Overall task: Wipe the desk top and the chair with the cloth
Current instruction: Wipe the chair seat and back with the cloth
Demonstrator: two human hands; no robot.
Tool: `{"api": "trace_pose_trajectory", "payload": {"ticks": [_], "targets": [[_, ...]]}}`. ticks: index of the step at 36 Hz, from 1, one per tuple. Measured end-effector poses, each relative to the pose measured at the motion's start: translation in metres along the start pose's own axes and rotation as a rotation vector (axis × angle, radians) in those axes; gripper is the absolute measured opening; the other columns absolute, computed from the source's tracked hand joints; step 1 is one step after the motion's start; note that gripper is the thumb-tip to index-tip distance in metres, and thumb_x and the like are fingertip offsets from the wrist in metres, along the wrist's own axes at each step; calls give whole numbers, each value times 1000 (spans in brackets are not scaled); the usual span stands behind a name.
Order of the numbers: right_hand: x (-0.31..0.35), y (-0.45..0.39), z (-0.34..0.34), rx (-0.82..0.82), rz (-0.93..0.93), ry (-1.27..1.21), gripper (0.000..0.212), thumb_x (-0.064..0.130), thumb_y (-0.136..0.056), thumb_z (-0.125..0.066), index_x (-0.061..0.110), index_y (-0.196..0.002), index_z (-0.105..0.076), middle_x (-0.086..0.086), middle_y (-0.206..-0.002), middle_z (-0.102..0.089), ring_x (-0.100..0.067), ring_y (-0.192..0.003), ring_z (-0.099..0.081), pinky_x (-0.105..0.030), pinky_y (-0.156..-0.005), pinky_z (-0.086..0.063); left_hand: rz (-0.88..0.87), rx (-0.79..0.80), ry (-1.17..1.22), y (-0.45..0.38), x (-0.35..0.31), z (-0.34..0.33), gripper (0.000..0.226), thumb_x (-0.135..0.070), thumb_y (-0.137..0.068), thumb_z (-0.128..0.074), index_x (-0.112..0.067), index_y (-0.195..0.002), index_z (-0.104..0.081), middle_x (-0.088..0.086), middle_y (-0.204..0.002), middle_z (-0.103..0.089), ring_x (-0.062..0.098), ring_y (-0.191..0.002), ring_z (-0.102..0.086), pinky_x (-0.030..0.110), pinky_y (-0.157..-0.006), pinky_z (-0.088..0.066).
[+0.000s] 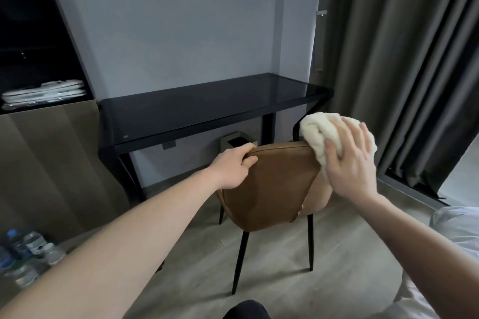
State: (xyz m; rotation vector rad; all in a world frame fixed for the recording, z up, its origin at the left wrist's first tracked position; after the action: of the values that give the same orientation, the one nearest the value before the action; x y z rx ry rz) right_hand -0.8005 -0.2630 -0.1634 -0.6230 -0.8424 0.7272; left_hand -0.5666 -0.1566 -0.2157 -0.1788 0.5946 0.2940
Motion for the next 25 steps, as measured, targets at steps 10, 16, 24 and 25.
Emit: {"api": "trace_pose_trajectory", "payload": {"ticks": [10, 16, 24, 25], "targets": [[-57, -12, 3, -96, -578, -292, 51, 48, -102, -37, 34, -151, -39, 18, -161, -24, -20, -140, -40, -31, -105, -27, 20, -14, -18, 3, 2, 1, 38, -42, -107, -41, -34, -144, -48, -4, -136, -61, 25, -123, -55, 40, -103, -43], [3, 20, -7, -138, -398, -225, 37, 44, -101, -45, 30, -134, -52, 8, -164, -18, -26, -152, -14, -48, -121, -21, 44, -25, -16, 11, -1, 3, 40, -41, -107, -41, -33, -146, -48, -3, -139, -59, 26, -127, -53, 43, -108, -42], [74, 54, -39, -25, -383, -250, 51, 42, -104, -49, 39, -151, -33, 17, -167, 9, -18, -152, 22, -41, -117, -2, 23, -51, 21, 15, 1, 6, 27, -43, -106, -45, -41, -128, -59, -11, -116, -69, 21, -111, -62, 39, -97, -47], [69, 52, -38, -41, -390, -263, 54, 42, -104, -49, 38, -154, -30, 17, -167, 8, -18, -153, 21, -37, -116, -1, 21, -55, 24, 15, 0, 7, 27, -43, -106, -45, -40, -128, -60, -10, -117, -69, 21, -111, -62, 39, -97, -48]]}}
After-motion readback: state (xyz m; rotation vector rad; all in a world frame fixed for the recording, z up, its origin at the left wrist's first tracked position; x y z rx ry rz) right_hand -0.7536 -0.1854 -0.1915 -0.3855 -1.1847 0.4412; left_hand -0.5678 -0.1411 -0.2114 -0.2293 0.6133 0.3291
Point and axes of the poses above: each hand's wrist, its own y-axis away from the middle knuckle, its own z-axis out of the back of the hand, x = y × z, the point moved 10 cm from there along -y, towards the middle knuckle
